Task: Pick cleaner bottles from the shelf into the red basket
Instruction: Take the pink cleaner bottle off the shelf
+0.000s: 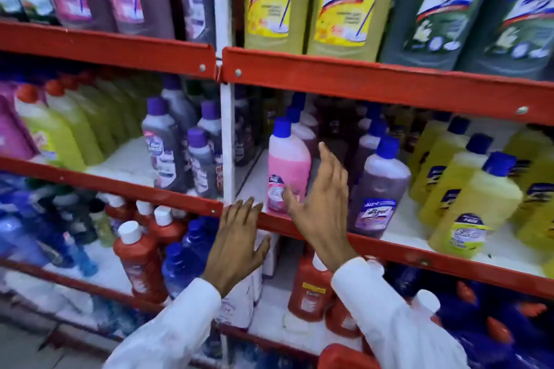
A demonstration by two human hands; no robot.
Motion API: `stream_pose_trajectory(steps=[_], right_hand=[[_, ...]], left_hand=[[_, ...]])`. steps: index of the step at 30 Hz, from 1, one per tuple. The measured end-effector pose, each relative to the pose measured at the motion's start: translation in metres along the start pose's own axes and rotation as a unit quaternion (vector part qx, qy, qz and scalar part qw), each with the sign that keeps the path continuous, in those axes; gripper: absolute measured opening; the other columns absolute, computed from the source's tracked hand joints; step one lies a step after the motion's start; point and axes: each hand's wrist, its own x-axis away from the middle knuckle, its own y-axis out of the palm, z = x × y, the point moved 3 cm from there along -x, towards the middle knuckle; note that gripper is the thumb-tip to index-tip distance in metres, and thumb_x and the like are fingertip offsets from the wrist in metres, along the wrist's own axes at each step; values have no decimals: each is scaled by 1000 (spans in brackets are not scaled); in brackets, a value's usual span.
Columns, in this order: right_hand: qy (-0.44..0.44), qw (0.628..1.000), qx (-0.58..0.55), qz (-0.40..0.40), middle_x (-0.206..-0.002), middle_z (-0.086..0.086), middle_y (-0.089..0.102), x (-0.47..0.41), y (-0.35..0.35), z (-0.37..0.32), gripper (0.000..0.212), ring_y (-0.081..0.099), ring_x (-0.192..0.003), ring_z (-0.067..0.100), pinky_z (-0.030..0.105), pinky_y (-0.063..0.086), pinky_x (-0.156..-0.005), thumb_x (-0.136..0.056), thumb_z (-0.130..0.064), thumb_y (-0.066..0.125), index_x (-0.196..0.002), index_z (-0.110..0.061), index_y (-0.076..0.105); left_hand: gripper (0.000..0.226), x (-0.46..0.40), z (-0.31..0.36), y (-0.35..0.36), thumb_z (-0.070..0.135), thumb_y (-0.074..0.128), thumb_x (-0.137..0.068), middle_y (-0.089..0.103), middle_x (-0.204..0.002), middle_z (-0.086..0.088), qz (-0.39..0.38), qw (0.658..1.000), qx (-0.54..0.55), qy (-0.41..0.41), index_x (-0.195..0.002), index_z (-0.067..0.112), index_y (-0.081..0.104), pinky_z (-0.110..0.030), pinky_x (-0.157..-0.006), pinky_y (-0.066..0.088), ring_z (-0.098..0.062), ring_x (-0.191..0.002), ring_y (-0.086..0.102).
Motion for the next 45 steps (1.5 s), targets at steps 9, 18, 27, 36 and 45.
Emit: stream_pose_trajectory(steps=[9,18,27,36,45], right_hand=[[151,978,-121,80,-141,14,44,-18,74,-11,104,50,-125,35,49,51,-97,-64,-33,85,-147,-16,25],[90,938,-306,136,-116,-13,59,-29,35,-6,85,61,-98,9,27,55,-78,-51,-27,82,-126,-25,42],[91,712,-674,-178,-89,14,59,-37,-18,-7,83,53,-76,33,41,43,-72,-34,-16,66,-115,-4,57],[47,825,-547,-136,-81,-9,71,-27,-41,-10,63,64,-68,12,27,53,-58,-49,-10,71,-107,-32,66],[91,920,-373,-80,-128,-3,58,17,-63,21,91,62,-118,19,45,58,-97,-56,-33,95,-130,-31,42]], left_hand=[[65,-5,-7,11,33,57,-81,42,-146,-12,-14,1000,-4,10,-139,15,36,-56,-117,25,-36,-139,29],[64,-3,-11,15,32,56,-83,39,-150,-9,-18,1000,13,18,-142,18,32,-54,-122,16,-34,-143,25],[69,-4,1,16,33,58,-89,28,-158,-7,-34,996,83,-5,-147,13,27,-40,-124,17,-24,-150,13],[71,-7,0,11,32,64,-86,33,-156,-4,-41,994,97,-15,-146,16,30,-36,-120,26,-22,-148,18],[88,9,58,-34,61,85,-58,57,-134,19,-57,934,350,50,-133,40,44,-25,-103,46,2,-124,52]])
